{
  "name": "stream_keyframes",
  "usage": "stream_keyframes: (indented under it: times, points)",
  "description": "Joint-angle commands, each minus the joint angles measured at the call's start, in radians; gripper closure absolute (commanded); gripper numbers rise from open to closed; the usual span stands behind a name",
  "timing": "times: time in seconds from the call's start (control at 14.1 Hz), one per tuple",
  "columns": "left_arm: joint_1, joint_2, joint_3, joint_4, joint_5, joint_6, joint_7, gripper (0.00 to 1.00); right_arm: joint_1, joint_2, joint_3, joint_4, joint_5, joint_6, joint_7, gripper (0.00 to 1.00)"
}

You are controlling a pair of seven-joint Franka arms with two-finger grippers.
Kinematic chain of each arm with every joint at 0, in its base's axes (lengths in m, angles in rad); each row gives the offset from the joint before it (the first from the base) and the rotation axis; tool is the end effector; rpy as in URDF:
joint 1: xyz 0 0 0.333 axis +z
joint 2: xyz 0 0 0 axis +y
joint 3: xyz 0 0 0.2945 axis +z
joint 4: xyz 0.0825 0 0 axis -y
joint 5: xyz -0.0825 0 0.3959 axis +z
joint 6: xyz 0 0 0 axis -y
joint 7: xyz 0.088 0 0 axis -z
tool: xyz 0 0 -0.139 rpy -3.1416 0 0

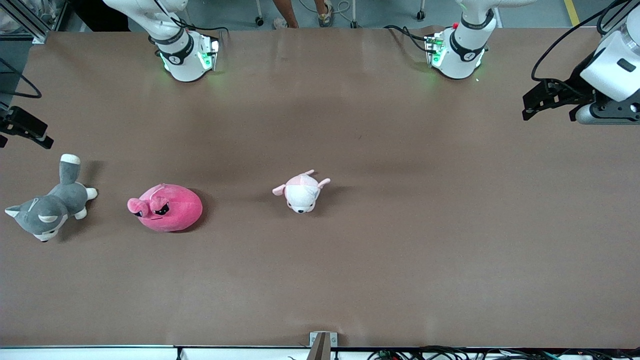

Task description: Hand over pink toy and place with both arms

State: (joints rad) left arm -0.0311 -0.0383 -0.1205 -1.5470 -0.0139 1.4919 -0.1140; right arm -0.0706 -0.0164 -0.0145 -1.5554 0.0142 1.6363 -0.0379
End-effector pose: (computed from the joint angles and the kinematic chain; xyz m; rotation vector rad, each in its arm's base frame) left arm 0.5402 -0.0857 0.5967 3.1340 -0.0603 -0.0285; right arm 0.5699 -0.0468 0.5941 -3.1285 0.0742 -0.1535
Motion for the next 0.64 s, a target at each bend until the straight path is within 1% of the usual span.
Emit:
stream_keyframes:
  times: [0.0, 0.21, 0.43, 0.57]
  points:
    - [0.002, -0.025, -0.005, -0.016, -0.015, -0.001, -0.029, 0.0, 0.009, -0.069, -0.001, -0.099, -0.025, 0.027, -0.007, 0.0]
    - [0.002, -0.025, -0.018, -0.015, -0.014, 0.004, -0.062, 0.0, 0.008, -0.109, -0.001, -0.153, -0.025, 0.04, -0.008, 0.0]
    - [0.003, -0.014, -0.018, 0.014, -0.002, 0.007, -0.047, 0.0, 0.006, -0.105, -0.002, -0.15, -0.025, 0.033, -0.004, 0.0]
    - [0.005, -0.012, -0.018, 0.018, 0.0, 0.005, -0.046, 0.0, 0.005, -0.1, -0.002, -0.146, -0.025, 0.04, -0.002, 0.0]
